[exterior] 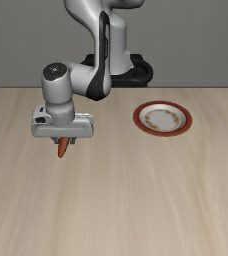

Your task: Pick the carrot on the table and place it on the plate

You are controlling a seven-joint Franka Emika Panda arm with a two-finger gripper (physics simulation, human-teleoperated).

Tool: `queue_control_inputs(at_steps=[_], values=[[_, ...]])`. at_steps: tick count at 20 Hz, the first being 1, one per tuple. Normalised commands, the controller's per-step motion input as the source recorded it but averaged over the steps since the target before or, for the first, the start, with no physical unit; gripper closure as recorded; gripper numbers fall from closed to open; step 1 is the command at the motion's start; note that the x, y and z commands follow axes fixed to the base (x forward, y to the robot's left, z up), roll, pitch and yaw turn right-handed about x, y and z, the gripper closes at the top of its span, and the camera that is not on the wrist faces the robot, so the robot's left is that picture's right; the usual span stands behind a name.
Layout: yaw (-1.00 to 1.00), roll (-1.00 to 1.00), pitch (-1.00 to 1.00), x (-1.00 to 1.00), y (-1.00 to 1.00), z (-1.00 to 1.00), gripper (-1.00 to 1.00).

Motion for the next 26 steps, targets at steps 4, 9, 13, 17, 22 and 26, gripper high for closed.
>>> queue_control_inputs(at_steps=[4, 9, 13, 17, 22, 26], values=[[0.0, 0.0, 0.0, 0.0, 0.0, 0.5, 1.0], [0.0, 0.0, 0.0, 0.0, 0.0, 1.0, 1.0], [0.0, 0.0, 0.0, 0.0, 0.0, 1.0, 1.0], [0.0, 0.0, 0.0, 0.0, 0.5, 0.5, 1.0], [0.0, 0.0, 0.0, 0.0, 1.0, 0.0, 1.0], [0.0, 0.0, 0.0, 0.0, 1.0, 0.0, 1.0]])
